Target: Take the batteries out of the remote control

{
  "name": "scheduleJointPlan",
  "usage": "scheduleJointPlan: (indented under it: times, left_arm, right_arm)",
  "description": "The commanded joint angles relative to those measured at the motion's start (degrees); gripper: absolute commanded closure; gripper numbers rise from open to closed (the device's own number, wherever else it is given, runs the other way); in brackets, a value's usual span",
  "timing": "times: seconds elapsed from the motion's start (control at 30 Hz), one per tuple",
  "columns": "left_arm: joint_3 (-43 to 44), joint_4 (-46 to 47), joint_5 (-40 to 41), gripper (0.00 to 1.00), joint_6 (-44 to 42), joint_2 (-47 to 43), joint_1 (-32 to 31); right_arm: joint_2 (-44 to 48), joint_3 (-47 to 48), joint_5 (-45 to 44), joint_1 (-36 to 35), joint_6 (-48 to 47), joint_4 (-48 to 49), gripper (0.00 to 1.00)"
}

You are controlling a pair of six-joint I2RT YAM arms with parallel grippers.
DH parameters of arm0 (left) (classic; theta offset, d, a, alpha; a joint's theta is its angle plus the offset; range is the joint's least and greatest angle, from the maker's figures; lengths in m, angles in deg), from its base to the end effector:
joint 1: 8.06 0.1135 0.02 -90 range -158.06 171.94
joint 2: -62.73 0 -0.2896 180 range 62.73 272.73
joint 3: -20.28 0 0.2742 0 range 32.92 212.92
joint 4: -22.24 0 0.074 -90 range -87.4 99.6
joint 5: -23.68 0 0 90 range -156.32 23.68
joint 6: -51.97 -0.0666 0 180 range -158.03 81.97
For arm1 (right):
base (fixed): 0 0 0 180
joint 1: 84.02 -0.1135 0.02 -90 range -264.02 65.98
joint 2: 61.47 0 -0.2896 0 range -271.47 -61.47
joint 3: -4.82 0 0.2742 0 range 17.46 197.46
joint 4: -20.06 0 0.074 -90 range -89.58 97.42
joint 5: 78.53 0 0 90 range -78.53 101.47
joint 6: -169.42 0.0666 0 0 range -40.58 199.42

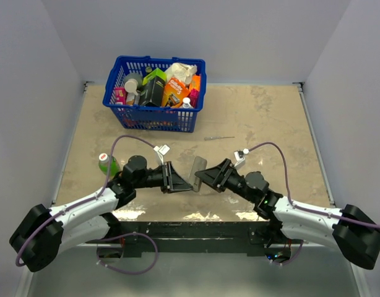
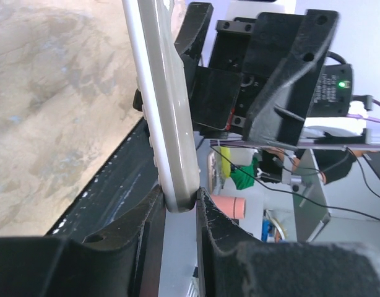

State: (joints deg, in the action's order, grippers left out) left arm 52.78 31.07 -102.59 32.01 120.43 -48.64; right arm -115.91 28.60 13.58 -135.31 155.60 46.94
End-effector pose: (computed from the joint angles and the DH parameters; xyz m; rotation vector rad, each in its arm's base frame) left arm 0.1535 -0.1834 0.2055 -0.0382 2.2897 -1.7835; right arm 0.1405 0.1792 0.2000 0.3868 1.9084 1.6503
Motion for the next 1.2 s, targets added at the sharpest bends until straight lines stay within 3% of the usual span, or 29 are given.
scheduleJointPlan:
  times: [0.0, 0.23, 0.47, 0.57, 0.77, 0.93, 1.17]
  left_arm:
    - [-1.40, 7.97, -2.58, 1.00, 3.08, -1.26, -0.12]
    - [-1.75, 9.81, -3.10, 1.00, 3.61, -2.93, -0.12]
    - [-3.51, 14.38, -3.01, 1.00, 6.07, -4.69, -0.12]
    - [-3.95, 15.35, -3.19, 1.00, 6.34, -4.61, -0.12]
    - [-4.91, 16.76, -3.28, 1.00, 6.95, -5.04, -0.12]
    - [-5.00, 17.02, -3.63, 1.00, 7.22, -4.96, -0.12]
    - [-3.43, 15.09, -4.69, 1.00, 5.90, -5.92, -0.12]
  right_arm:
    - [3.10, -1.03, -4.20, 0.22, 0.46, 8.02, 0.29]
    - [4.25, 1.52, -7.47, 1.19, -6.74, 4.07, 0.29]
    - [-0.49, 3.71, -2.83, 3.73, -7.45, 8.45, 0.24]
    - [-4.09, 2.85, -0.89, 3.83, -6.49, 16.15, 0.28]
    - [-7.88, 1.17, -0.26, 3.91, -4.55, 25.51, 0.51]
    - [-7.79, 1.43, 1.49, 4.00, -6.31, 25.86, 0.54]
    - [-7.70, 0.03, 5.62, 4.35, -9.12, 26.48, 0.49]
